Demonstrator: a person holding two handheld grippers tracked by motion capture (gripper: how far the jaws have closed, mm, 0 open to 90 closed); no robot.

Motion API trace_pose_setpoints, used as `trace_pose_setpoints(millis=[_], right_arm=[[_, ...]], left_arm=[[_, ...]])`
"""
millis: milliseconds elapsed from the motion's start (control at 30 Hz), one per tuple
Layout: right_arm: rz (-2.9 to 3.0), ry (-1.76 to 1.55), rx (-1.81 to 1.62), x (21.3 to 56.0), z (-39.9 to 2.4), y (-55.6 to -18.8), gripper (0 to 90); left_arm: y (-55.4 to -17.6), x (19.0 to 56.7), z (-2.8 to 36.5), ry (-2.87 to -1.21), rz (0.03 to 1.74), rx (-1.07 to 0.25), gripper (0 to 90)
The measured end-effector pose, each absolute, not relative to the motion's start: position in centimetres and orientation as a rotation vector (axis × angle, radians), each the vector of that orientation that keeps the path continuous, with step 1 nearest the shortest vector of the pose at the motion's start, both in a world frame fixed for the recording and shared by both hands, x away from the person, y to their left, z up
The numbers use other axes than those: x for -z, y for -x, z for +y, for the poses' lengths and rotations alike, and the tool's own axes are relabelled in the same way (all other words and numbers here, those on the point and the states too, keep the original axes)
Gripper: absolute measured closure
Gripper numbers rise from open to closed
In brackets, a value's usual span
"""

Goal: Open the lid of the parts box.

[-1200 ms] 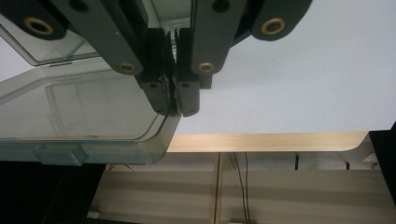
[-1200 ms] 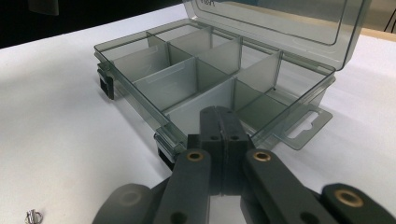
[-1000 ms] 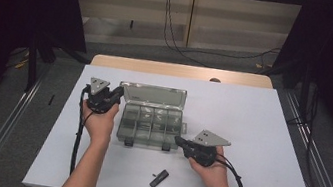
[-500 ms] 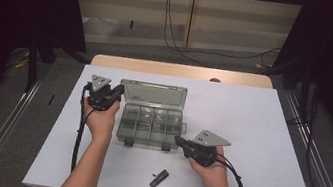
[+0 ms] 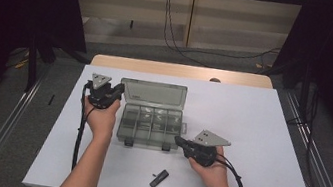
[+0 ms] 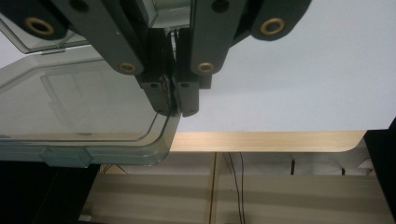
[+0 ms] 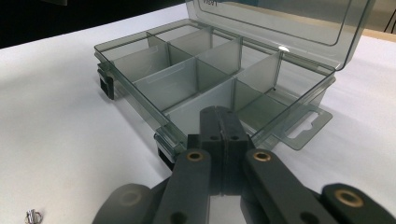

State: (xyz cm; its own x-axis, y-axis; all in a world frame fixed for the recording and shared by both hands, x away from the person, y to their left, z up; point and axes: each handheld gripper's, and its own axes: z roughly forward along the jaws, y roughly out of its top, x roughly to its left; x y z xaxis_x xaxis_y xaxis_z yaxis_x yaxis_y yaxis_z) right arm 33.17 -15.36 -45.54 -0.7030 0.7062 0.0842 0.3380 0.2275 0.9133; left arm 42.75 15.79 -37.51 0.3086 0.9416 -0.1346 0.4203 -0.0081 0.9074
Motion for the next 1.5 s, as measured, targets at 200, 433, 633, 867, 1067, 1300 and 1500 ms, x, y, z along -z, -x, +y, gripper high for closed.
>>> trace_pose_setpoints(millis=[200,433,633,867,1067,1300,1500], right_arm=[[2.157,-0.973,-1.473,45.5,-15.4,-33.2,90.0],[2.159,-0.967,-1.468,45.6,-15.4,-33.2,90.0],[2.158,-0.969,-1.47,45.6,-15.4,-33.2,90.0],[2.158,-0.972,-1.473,45.6,-15.4,-33.2,90.0],[2.16,-0.963,-1.47,45.6,-15.4,-33.2,90.0],[2.156,-0.968,-1.474,45.6,-15.4,-33.2,90.0],[2.159,-0.965,-1.469,45.6,-15.4,-33.2,90.0]], left_arm=[[-42.9,37.4,15.7,-1.603,1.278,-0.671,87.2],[-43.2,37.3,15.7,-1.618,1.277,-0.676,87.4],[-43.5,37.3,15.6,-1.61,1.289,-0.673,87.4],[-43.7,37.1,15.5,-1.616,1.29,-0.672,87.4],[-43.9,37.1,15.4,-1.618,1.294,-0.671,87.4],[-44.2,37.0,15.4,-1.625,1.295,-0.673,87.5],[-44.4,36.9,15.3,-1.62,1.301,-0.675,87.5]])
